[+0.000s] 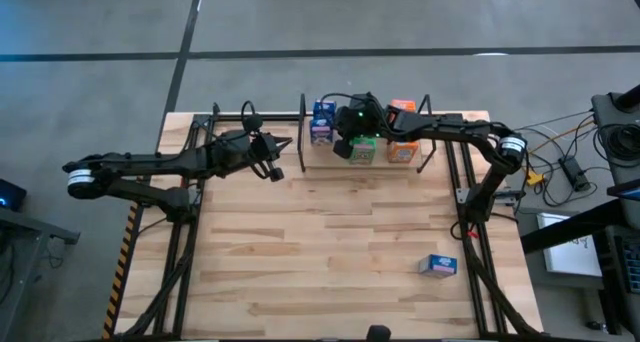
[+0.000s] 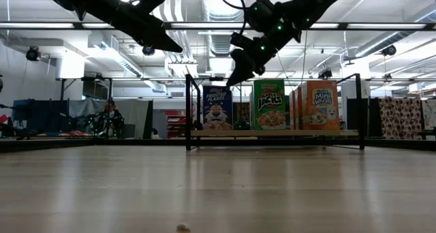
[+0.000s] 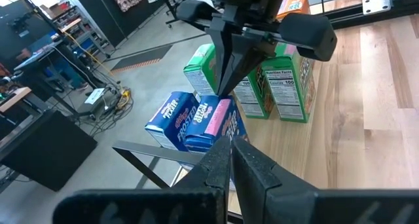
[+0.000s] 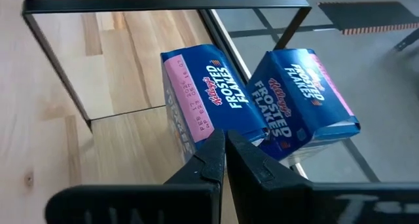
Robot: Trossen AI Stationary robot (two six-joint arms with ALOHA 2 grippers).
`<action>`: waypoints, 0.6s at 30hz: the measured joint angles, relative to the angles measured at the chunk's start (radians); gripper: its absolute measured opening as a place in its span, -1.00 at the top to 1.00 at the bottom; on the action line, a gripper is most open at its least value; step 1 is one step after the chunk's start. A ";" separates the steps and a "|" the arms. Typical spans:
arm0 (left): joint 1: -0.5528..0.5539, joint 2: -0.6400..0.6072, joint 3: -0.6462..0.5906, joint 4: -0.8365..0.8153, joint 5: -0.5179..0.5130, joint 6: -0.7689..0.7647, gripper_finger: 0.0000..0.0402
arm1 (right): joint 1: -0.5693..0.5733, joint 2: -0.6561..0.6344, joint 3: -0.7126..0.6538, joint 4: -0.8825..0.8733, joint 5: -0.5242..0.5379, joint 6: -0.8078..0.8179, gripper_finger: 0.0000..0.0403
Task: Stack cereal on shelf
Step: Put the left blue cereal box aligned with the other blue cereal box on the shelf
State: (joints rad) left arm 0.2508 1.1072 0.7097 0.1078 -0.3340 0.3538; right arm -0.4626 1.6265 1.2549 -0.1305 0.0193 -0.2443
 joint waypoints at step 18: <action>0.000 0.000 0.000 -0.004 0.000 0.000 1.00 | 0.004 -0.025 -0.001 0.124 -0.016 0.010 0.96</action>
State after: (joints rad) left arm 0.2508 1.1072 0.7097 0.1040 -0.3340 0.3542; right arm -0.4583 1.6019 1.2537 -0.0069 0.0032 -0.2342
